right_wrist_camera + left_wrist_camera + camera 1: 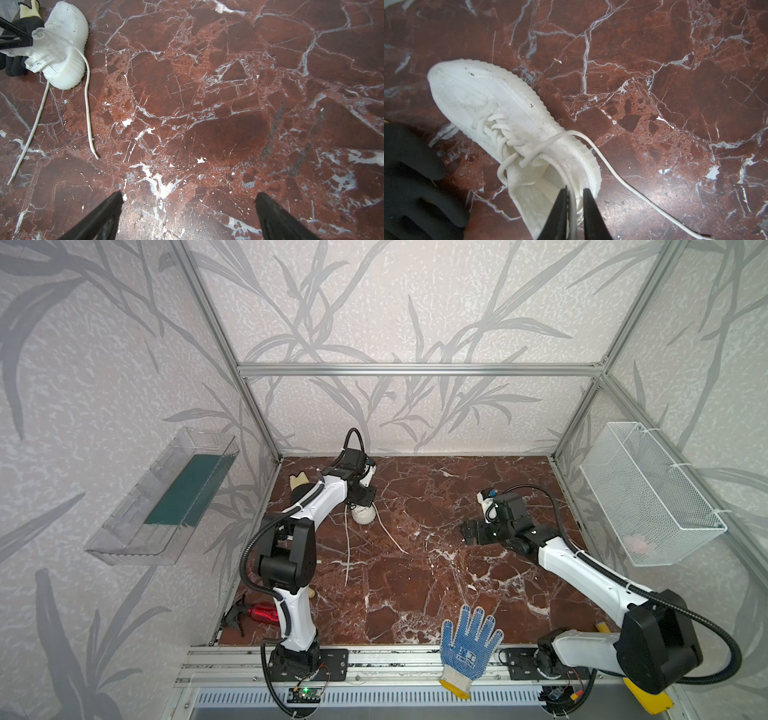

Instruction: Tie the shoes

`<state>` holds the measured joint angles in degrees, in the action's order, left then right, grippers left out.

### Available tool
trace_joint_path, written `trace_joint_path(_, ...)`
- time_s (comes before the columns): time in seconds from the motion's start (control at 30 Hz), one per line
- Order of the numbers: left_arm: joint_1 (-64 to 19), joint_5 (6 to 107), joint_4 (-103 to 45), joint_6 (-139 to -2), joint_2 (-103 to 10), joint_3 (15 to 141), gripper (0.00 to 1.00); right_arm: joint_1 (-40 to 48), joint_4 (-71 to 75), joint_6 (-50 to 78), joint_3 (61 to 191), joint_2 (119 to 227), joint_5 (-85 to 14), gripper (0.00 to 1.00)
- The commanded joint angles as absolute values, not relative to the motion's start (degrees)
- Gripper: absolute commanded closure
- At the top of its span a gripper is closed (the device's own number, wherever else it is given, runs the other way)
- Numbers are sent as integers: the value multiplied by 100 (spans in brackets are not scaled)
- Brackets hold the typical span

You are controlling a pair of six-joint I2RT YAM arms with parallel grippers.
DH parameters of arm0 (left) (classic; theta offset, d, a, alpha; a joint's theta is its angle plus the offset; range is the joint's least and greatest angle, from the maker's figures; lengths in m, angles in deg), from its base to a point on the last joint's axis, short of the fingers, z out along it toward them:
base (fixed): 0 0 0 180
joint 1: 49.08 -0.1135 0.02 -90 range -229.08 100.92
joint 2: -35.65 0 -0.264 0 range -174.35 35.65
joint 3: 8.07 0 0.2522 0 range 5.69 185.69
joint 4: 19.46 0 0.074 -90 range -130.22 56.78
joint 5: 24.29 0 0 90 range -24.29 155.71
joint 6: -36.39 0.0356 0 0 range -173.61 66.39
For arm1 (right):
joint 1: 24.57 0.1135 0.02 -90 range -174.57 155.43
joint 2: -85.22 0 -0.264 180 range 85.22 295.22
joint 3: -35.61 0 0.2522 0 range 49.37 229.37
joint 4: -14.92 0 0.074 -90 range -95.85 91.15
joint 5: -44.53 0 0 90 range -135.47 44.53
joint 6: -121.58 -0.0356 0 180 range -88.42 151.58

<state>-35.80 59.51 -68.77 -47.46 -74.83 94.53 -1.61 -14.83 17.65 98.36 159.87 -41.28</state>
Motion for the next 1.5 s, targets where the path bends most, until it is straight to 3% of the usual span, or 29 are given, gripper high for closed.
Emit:
trace_joint_path(0.0, -3557, 6050, -7331, -4647, -7601, 9627, 89, -146, -1642, 1594, 9903, 15914, -4019, 1)
trace_joint_path(0.13, -3515, 6037, -7311, -4622, -7519, 9510, 100, -142, -1646, 1523, 9909, 15935, -4011, 1)
trace_joint_path(0.83, -2475, 5463, -8373, -3748, -6712, 9313, 100, -137, -1519, 1370, 9783, 16001, -4142, 1)
trace_joint_path(1.2, -2023, 5357, -8149, -4074, -5455, 7894, 100, -137, -1439, 1285, 9846, 16253, -3987, 1)
trace_joint_path(1.47, -2064, 5274, -7096, -4905, -4669, 7017, 67, -137, -1552, 1318, 9946, 16377, -3923, 1)
